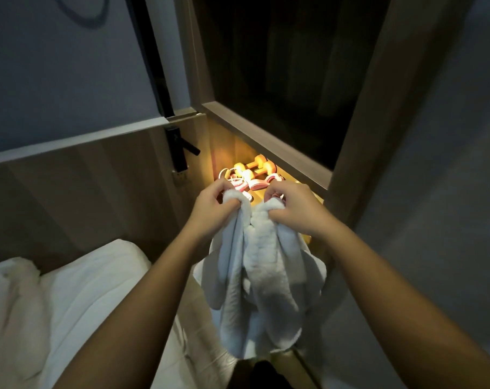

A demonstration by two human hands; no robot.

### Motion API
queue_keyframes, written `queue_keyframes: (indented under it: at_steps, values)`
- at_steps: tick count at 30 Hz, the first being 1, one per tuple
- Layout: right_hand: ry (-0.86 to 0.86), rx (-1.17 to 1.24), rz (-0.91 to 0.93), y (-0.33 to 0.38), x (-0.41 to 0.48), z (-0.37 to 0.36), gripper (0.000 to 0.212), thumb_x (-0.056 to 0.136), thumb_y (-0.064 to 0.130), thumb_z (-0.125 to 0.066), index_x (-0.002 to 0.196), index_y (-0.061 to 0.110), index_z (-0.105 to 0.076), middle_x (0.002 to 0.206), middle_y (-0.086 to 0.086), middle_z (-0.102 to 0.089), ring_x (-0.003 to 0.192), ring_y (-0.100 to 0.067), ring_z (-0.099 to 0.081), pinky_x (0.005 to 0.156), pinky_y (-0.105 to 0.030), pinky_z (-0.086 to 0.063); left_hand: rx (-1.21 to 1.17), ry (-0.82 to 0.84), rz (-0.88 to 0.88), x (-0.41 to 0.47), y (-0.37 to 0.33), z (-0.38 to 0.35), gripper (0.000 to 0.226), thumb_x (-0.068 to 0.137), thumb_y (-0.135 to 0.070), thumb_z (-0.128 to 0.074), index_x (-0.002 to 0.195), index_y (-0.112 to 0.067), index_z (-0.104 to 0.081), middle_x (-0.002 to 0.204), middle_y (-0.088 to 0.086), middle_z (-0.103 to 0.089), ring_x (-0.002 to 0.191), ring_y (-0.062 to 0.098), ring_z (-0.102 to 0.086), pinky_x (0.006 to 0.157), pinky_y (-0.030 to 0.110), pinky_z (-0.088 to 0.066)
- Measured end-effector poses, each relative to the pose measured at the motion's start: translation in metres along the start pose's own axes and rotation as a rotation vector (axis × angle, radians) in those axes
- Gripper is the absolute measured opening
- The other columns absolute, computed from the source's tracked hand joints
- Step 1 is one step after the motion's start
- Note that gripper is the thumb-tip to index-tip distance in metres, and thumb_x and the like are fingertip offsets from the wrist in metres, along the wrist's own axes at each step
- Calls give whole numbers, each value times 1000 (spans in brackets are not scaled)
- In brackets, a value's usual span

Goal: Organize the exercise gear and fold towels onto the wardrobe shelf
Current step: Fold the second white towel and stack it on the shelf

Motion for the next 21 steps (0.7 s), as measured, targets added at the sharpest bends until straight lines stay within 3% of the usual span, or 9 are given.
queue_keyframes:
  at_steps: [5, 9, 13, 17, 21]
  values:
    - [34, -5, -32, -39, 72, -45, 19, 77, 21, -73, 90, 29, -62, 92, 13, -59, 82, -7, -56, 69, -18, -51, -4, 25, 72, 60, 59, 5, 6, 82, -24, -63, 85, -24, -58, 89, -4, -58, 86, 16, -58, 69, 23, -46]
    - [70, 7, -30, -57, 120, -83, 20, 77, 24, -72, 86, 33, -57, 91, 15, -55, 83, -5, -54, 67, -15, -45, 16, 18, 116, 102, 104, 5, 9, 84, -11, -63, 82, -18, -58, 79, -7, -57, 80, 12, -57, 70, 35, -53]
    - [112, 12, -55, -67, 158, -105, 24, 78, 23, -72, 85, 36, -53, 88, 21, -49, 85, 0, -51, 67, -11, -34, 1, 107, 125, 143, 135, 14, 6, 76, -18, -62, 79, -16, -58, 76, -9, -57, 76, 10, -56, 67, 35, -49]
    - [81, 19, -131, -74, 194, -124, 22, 78, 20, -72, 90, 30, -57, 96, 12, -55, 88, -3, -52, 71, -12, -38, 20, 237, 97, 187, 158, 28, 5, 75, -23, -62, 78, -23, -58, 77, -8, -56, 76, 11, -54, 67, 32, -47]
    - [11, 26, -235, -77, 226, -149, 25, 77, 18, -73, 90, 32, -56, 93, 17, -52, 85, 0, -51, 70, -11, -37, 27, 385, 31, 232, 190, 37, 7, 76, -19, -63, 81, -16, -59, 79, -2, -56, 74, 8, -51, 66, 29, -44]
Point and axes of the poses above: each hand's wrist, its own x-axis towards the middle knuckle, its own z-axis out of the back of the hand, y = z × x, the point moved 5 cm from there along x, towards the middle knuckle
